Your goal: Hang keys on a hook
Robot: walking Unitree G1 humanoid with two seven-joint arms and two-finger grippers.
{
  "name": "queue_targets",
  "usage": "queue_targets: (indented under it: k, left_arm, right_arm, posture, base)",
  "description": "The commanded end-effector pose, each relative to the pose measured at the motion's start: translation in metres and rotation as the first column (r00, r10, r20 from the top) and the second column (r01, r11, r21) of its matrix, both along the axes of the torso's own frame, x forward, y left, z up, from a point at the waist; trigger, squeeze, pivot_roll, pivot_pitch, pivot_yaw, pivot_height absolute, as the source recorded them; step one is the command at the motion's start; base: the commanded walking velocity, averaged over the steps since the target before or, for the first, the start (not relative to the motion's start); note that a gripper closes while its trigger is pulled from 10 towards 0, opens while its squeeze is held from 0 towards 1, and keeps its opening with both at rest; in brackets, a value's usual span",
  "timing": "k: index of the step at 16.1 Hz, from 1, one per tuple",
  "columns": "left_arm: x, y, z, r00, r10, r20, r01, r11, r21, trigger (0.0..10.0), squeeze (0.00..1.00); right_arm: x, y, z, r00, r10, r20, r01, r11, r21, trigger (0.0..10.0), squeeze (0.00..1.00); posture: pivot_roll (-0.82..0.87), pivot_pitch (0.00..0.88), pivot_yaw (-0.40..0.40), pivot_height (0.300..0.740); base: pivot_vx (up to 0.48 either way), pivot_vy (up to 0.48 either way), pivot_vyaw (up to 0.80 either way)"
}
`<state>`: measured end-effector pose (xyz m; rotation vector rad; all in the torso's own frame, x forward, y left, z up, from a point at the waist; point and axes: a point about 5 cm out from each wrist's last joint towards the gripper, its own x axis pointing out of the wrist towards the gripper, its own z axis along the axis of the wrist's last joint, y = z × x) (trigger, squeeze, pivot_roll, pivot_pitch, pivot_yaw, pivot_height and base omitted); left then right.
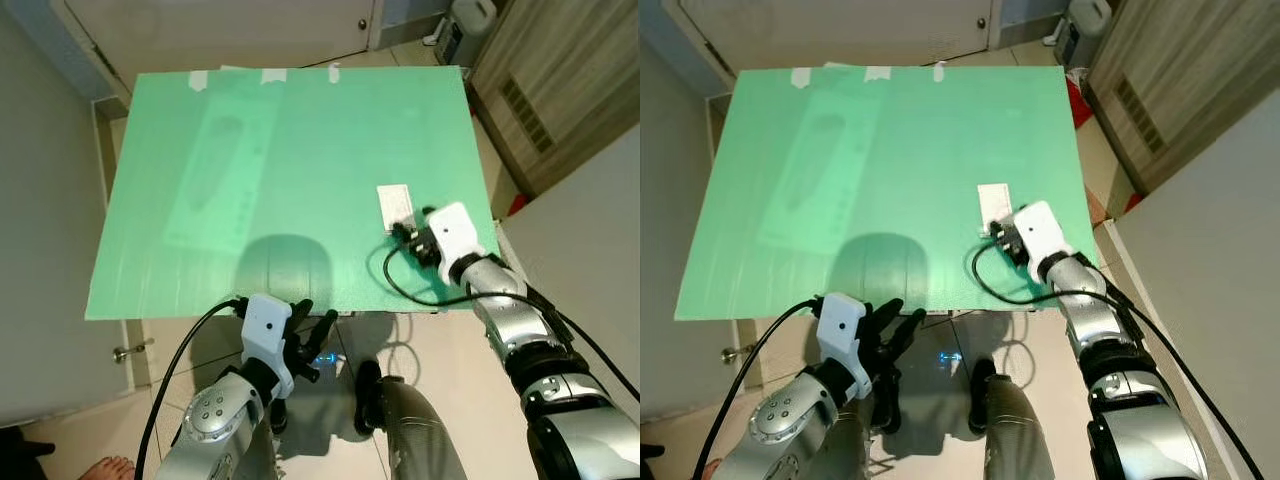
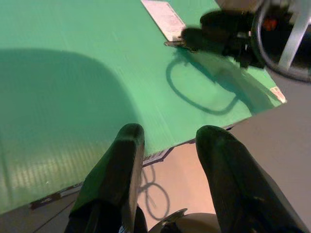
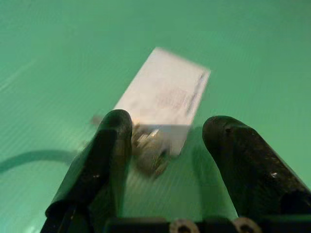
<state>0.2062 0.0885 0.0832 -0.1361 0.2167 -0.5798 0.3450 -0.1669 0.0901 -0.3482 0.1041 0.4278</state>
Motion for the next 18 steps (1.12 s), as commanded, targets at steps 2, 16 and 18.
queue_targets:
  k: [2, 16, 18]
  left_arm:
    - [-0.007, 0.0, -0.006, 1.0, -0.008, -0.029, 0.008, 1.0, 0.013, 10.0, 0.0]
    - [-0.008, -0.002, -0.003, 1.0, -0.018, -0.023, 0.018, 1.0, 0.004, 10.0, 0.0]
    - [-0.008, -0.002, -0.002, 1.0, -0.019, -0.021, 0.019, 1.0, 0.004, 10.0, 0.0]
  right_arm:
    - [-0.012, -0.004, -0.016, 0.996, 0.03, -0.082, -0.028, 0.999, 0.02, 10.0, 0.0]
    - [-0.005, 0.021, -0.017, 0.999, -0.021, -0.039, 0.02, 1.0, -0.017, 0.0, 0.0]
    - [-0.004, 0.024, -0.016, 0.999, -0.025, -0.032, 0.025, 1.0, -0.01, 0.0, 0.0]
  posture:
    - [0.12, 0.386, -0.005, 0.74]
    - [0.12, 0.4, -0.005, 0.74]
    - [0.12, 0.4, -0.005, 0.74]
  base:
    - [0.0, 0.0, 0.0]
    - [0.0, 0.0, 0.0]
    - [0.0, 0.0, 0.0]
